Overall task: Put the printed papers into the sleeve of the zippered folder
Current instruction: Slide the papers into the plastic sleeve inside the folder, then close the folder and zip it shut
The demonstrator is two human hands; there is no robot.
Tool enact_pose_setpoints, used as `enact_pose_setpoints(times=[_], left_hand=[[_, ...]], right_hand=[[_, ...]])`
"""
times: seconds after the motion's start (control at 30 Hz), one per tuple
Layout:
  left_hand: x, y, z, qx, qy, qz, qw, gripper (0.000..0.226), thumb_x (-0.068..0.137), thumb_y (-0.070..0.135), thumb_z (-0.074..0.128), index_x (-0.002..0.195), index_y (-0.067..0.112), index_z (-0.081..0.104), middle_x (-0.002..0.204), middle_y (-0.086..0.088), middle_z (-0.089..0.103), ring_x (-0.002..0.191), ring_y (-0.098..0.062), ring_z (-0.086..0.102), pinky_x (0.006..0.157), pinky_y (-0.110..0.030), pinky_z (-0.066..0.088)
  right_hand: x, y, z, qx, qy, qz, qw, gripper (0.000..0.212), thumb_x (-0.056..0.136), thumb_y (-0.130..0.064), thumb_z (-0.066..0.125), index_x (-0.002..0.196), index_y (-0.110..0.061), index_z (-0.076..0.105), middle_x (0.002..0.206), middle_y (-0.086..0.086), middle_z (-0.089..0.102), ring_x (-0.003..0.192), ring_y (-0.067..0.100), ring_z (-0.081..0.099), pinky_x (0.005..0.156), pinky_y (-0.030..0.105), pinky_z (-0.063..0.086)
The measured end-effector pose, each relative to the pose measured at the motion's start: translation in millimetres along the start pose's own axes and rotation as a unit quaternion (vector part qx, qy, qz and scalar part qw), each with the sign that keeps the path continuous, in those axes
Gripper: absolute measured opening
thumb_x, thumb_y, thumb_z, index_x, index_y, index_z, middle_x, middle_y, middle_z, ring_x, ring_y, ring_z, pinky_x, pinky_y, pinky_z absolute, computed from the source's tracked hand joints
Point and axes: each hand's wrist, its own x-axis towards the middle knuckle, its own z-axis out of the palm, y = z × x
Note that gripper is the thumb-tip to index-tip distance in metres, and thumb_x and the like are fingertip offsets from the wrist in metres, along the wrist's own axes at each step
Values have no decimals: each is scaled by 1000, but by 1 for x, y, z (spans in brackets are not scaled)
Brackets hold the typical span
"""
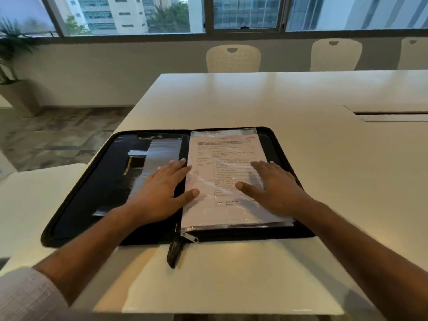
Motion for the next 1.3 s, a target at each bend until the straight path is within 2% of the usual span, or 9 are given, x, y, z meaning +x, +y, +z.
enact_pose_setpoints(times=[0.17,0.33,0.43,0.53,0.77,0.9,1.0,1.13,1.3], left_hand=[[-71,16,-3,-56,185,-45,980,52,80,70,53,121,39,59,139,9,49,131,-16,39,110,-55,29],[-112,-34,-17,-42,325,-204,923,39,76,58,65,106,33,66,118,-6,60,107,-29,56,89,-57,48],[-118,-83,-22,23,283,-387,877,63,71,65,63,118,24,62,123,-22,54,111,-46,51,91,-59,45],[-117,-108,-16,-7,191,-468,863,85,71,76,58,125,11,55,123,-29,50,114,-49,46,94,-55,40],[-112,-122,-20,-60,148,-480,863,72,75,73,57,93,4,67,87,-20,63,88,-39,57,86,-48,48],[-117,-114,-29,-191,245,-406,860,50,79,52,71,92,4,72,75,-14,67,74,-32,62,70,-41,52],[-116,-94,-42,-355,375,-325,792,39,80,32,75,109,7,70,86,-10,70,81,-28,68,66,-33,50],[-106,-53,-66,-429,517,-253,697,33,82,19,72,115,16,66,99,-2,69,85,-17,67,68,-24,51],[-102,2,-78,-471,539,-162,679,22,81,23,74,101,28,68,89,9,71,83,-13,70,79,-37,58]], right_hand=[[-37,-30,-5,29,73,-83,993,56,88,-60,50,134,-28,49,139,-6,49,130,14,38,109,39,24],[-68,-59,10,96,84,-113,985,30,91,-44,57,117,-30,60,118,-12,57,109,5,40,101,30,29],[-70,-74,28,122,84,-119,982,23,89,-41,60,108,-29,66,100,-14,58,94,1,45,85,23,41],[-69,-94,41,121,72,-127,982,22,90,-38,61,107,-27,69,93,-13,60,86,4,51,78,18,44],[-62,-110,59,127,63,-95,985,21,89,-30,64,108,-24,70,95,-11,60,85,7,53,80,19,46],[-61,-108,62,148,57,-82,984,19,89,-23,65,106,-24,71,93,-12,58,82,6,53,77,17,46],[-60,-107,63,161,58,-76,982,18,89,-21,65,105,-24,72,92,-10,60,84,7,55,79,21,48],[-60,-107,63,173,51,-74,981,18,89,-21,65,105,-23,73,91,-9,60,84,7,56,76,18,47],[-60,-105,58,177,35,-69,981,19,90,-22,65,107,-25,72,90,-11,59,82,6,56,70,13,45]])
